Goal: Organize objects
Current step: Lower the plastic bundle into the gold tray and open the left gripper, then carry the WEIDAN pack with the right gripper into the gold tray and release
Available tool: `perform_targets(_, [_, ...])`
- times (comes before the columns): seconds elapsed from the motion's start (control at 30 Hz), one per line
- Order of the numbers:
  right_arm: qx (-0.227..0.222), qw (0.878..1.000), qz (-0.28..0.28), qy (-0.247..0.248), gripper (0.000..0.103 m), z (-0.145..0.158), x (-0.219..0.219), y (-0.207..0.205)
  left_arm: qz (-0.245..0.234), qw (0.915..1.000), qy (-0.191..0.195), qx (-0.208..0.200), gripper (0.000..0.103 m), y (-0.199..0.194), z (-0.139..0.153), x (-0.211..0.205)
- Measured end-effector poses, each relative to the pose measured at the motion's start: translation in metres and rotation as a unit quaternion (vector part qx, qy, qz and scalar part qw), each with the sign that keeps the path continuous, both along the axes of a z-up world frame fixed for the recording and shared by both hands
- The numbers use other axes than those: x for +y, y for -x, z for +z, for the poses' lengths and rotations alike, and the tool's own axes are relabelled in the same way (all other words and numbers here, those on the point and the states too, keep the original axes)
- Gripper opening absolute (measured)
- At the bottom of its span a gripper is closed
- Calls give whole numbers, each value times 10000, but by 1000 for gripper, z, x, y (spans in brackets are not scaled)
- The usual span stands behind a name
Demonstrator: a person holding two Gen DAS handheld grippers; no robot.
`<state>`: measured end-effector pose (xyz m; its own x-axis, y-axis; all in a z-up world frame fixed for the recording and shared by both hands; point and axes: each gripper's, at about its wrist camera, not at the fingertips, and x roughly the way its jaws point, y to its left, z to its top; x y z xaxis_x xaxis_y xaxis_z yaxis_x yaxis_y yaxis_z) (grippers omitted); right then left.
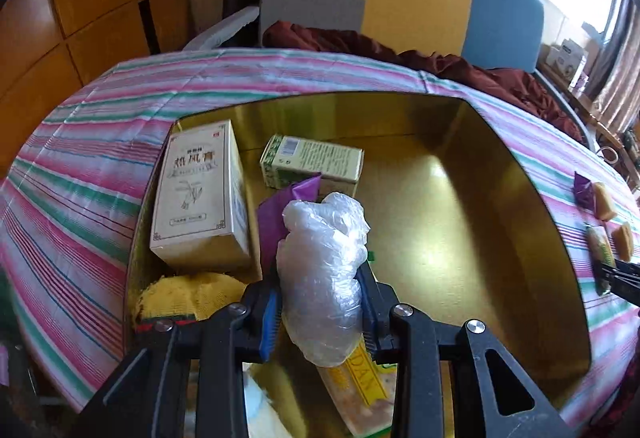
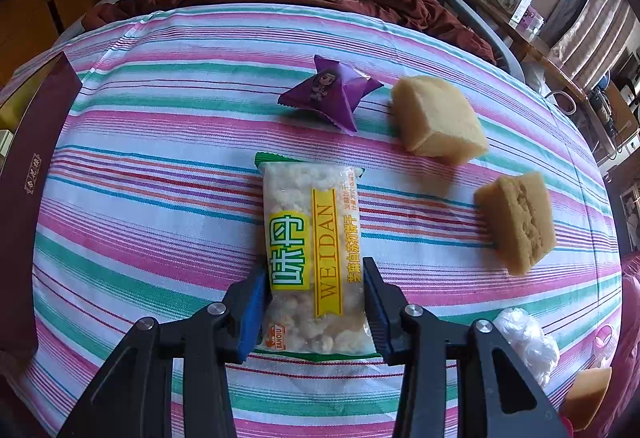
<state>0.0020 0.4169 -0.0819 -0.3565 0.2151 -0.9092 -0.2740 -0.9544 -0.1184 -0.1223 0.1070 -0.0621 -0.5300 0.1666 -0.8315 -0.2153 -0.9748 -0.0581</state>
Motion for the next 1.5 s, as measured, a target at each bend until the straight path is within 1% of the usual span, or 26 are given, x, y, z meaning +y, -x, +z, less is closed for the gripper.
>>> perform_targets(0.03, [-1,10000,7,1,44,0,1,0,40,10000,-58,-44,34,2,-3,-2])
perform_targets(0.1, [-3,10000,21,-10,44,-1,1,-1,50,10000,-23,-21,35,2,-3,-2])
perform_targets(0.17, [-4,10000,27,-17,44,0,0,-1,63,10000,-1,1,43,1,-3,-1])
perform_targets(0.2, [-4,10000,24,-15,44,0,0,-1,71,10000,-2,-11,44,1,-3,-1])
perform_targets(0.27, [-3,10000,20,-15,44,0,-1,-2,105,9999,-18,13,50,-1,-1,-3])
perform_targets(0.33, [-3,10000,20,-15,44,0,0,-1,130,9998,-76,87,53,-5,4,-6])
perform_targets(0.43, [-1,10000,21,-7,44,-1,2,-1,130,9994,-84,314,58,-16,15,-10])
perform_targets(0.53, [1,10000,22,-21,44,-1,2,-1,95,9985,-106,538,60,-29,27,-13])
perform_targets(0.67, [1,10000,32,-75,43,-2,2,1,-3,9960,-89,884,64,-49,45,-17])
perform_targets(0.77, [-20,9999,45,-90,43,-2,1,0,-51,9943,-124,1056,66,-63,56,-21])
perform_targets(0.87, [-38,10000,36,-76,43,-2,0,0,-88,9933,-136,1146,68,-73,62,-26])
perform_targets(1.1, [-83,10000,-18,-21,43,-2,-5,-2,-64,9934,-267,1115,68,-87,64,-39])
perform_targets(1.2, [-84,9998,-80,176,42,1,-9,-4,-38,9936,-296,1090,68,-90,62,-45])
perform_targets(1.27, [-35,9991,-106,418,42,2,-11,-5,-21,9937,-315,1073,69,-92,60,-49])
perform_targets(1.37, [78,9981,-139,593,42,7,-18,-6,13,9939,-352,1048,69,-94,59,-55])
perform_targets(1.5, [460,9959,4,776,42,32,-34,-7,79,9937,-395,1044,70,-98,57,-64])
